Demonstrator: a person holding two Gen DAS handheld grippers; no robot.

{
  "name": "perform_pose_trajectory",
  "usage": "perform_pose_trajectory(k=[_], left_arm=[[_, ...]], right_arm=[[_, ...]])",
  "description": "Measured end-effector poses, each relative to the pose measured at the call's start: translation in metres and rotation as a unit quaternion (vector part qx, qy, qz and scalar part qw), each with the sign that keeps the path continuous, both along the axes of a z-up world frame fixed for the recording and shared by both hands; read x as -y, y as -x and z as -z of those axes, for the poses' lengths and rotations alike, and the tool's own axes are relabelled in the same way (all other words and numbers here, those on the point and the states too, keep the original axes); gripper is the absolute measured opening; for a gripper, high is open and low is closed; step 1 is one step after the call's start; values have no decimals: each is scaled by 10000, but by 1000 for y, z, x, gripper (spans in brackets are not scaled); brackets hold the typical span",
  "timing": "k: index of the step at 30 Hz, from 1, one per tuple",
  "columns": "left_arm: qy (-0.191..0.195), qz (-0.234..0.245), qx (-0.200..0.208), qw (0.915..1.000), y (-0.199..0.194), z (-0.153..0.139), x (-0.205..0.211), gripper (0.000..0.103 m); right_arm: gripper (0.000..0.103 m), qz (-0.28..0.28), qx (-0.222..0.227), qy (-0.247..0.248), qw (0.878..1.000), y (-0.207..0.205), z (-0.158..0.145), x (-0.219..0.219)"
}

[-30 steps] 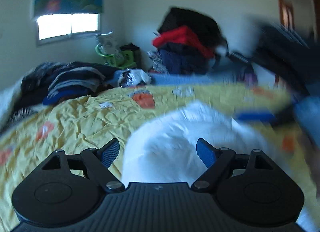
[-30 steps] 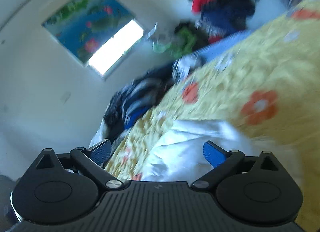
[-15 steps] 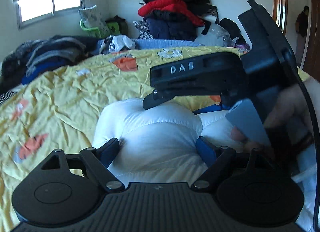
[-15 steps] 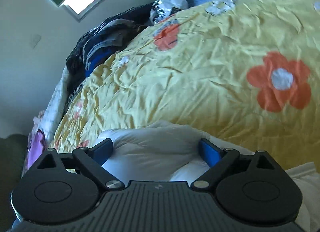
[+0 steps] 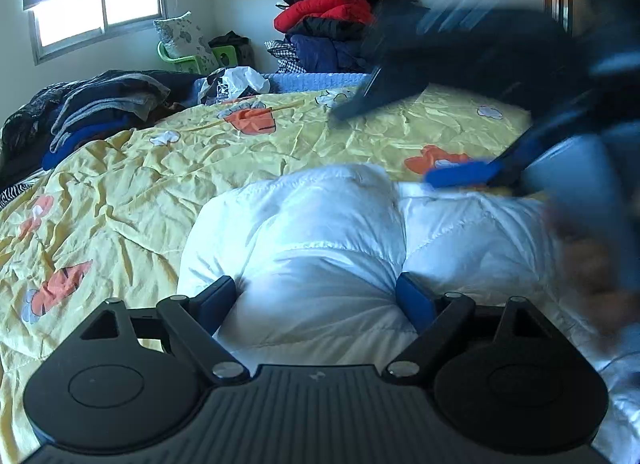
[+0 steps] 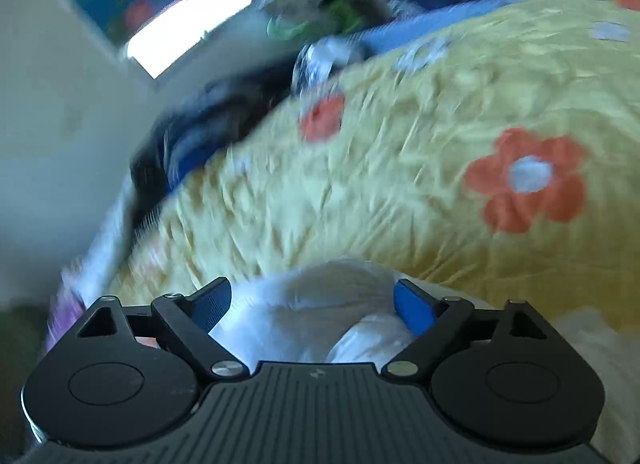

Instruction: Fold small clothes

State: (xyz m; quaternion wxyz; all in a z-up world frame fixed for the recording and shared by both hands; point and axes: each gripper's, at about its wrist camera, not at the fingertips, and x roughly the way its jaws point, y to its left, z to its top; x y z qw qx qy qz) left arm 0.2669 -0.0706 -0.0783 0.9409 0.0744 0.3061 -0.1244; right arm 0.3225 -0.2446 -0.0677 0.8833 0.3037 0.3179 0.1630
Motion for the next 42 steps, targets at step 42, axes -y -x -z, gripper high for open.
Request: perform_pose_trajectory(k=[42], left_arm=[[635, -1267, 315, 9894, 208, -77, -123, 102]], right_arm=[[103, 703, 10, 1346, 9884, 304, -34, 23]])
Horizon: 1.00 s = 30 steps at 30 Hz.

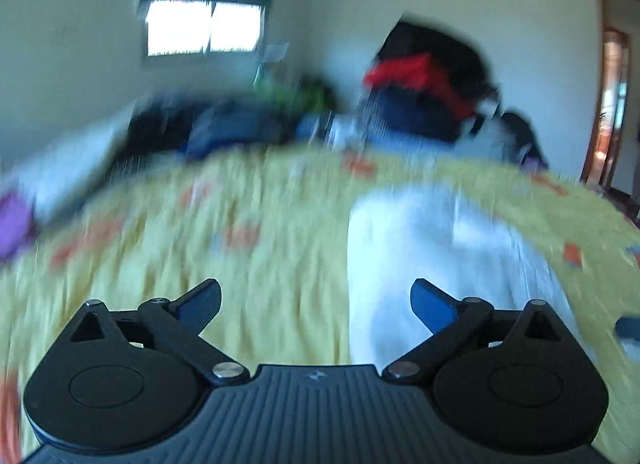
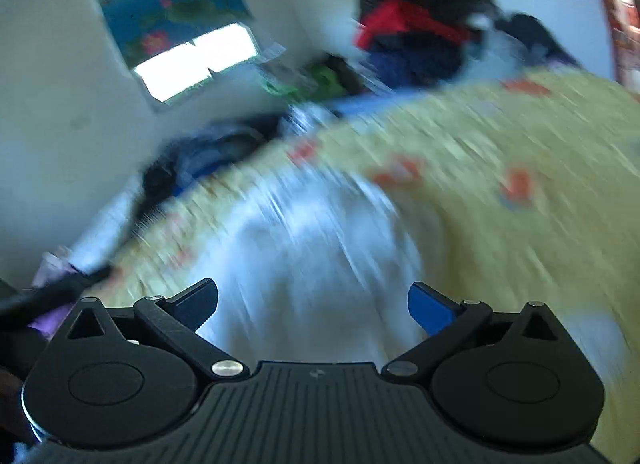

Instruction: Fold small clothes

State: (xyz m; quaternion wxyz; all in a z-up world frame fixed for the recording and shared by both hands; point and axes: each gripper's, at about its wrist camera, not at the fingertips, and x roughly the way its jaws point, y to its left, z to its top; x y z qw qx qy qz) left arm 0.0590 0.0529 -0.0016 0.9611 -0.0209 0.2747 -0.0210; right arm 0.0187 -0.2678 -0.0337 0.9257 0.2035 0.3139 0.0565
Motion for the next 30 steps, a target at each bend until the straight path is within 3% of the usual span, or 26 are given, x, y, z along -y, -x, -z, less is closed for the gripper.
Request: perform_pose_trajectory(k=[2, 4, 7, 9, 14, 18, 30], left_arm=[[144, -102, -435, 9989, 20, 10, 5, 102], [109, 169, -538, 9984, 38, 18, 19, 102], [-426, 527, -702, 9952, 44, 24, 44, 102], [-580, 582, -763, 9937, 45, 25, 52, 102], [-412, 481, -836, 9945, 59, 23, 54, 102], [-553, 379, -981, 9929, 65, 32, 55, 102], [-353, 294, -1175, 9920, 56, 32, 46, 102]], right_arm=[[103, 267, -446, 91, 9986, 25, 13, -11], [103, 432, -639, 232, 9968, 44, 18, -26], [103, 208, -439, 617, 9969, 61, 19, -53], [103, 65, -527, 824, 9952, 57, 21, -62], [103, 180, -890, 986, 9910, 54, 27, -62], [103, 336, -901, 937, 9909, 55, 27, -61], [103, 356, -1014, 990, 9893, 56, 35, -65]])
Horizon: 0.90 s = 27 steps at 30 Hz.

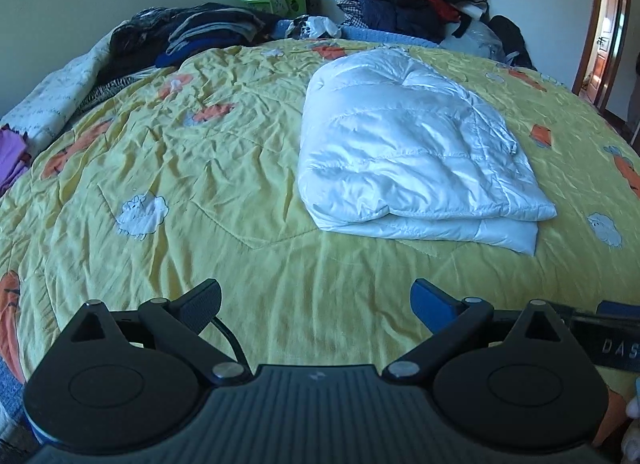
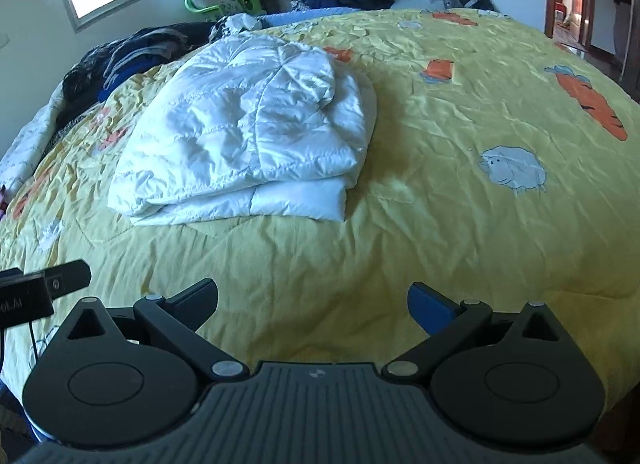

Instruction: Fold small clothes

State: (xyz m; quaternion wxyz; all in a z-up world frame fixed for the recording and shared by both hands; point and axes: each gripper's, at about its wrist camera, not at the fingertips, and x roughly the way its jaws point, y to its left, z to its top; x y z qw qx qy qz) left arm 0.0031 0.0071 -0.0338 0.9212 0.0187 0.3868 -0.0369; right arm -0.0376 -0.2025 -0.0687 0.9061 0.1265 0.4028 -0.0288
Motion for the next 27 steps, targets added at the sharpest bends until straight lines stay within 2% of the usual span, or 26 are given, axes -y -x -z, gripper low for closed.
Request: perform_pose_trajectory(k=[13, 27], left_arm=[[-36, 7, -95, 9999, -9, 4, 6, 102], [-67, 36, -213, 9997, -21, 8, 13, 102]], right_arm=[[103, -356, 52, 178, 9992, -6, 0, -11], [103, -152, 74, -47, 9998, -16, 1, 5]])
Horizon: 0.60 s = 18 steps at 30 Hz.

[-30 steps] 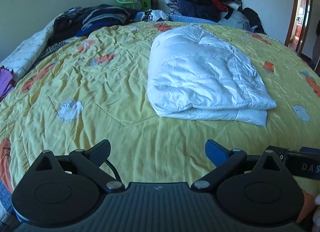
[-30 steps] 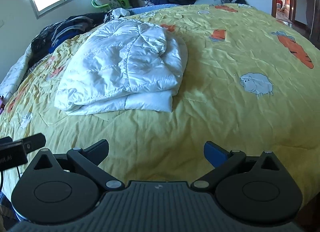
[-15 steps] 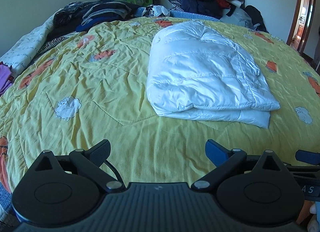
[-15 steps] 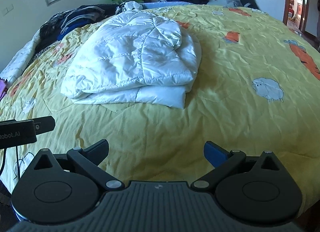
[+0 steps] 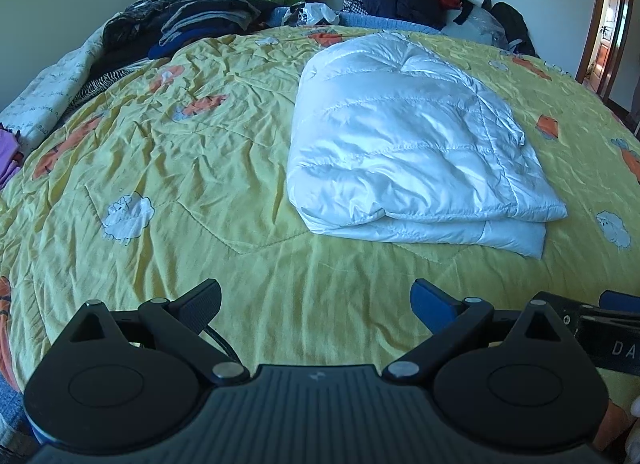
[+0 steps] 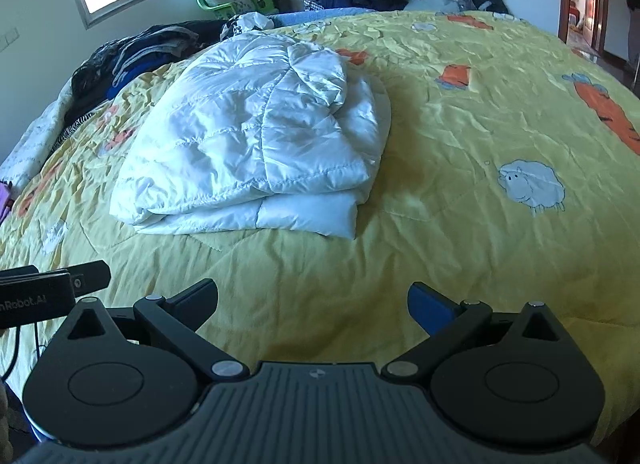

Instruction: Fold small clothes

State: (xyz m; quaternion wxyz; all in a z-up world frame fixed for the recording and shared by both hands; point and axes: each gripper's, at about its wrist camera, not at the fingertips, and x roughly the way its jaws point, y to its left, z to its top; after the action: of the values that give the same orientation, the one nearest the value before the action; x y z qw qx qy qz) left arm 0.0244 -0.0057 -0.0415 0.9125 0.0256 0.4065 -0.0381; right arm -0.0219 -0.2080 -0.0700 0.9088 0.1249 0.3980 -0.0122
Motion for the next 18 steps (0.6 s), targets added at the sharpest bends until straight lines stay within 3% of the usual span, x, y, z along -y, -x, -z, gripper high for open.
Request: perform_pose_trajectory(k=[18], left_arm=[[46, -29, -69, 10000, 0, 3, -1, 102]], right_arm=[[103, -159, -94, -15, 9998, 2, 5, -7]])
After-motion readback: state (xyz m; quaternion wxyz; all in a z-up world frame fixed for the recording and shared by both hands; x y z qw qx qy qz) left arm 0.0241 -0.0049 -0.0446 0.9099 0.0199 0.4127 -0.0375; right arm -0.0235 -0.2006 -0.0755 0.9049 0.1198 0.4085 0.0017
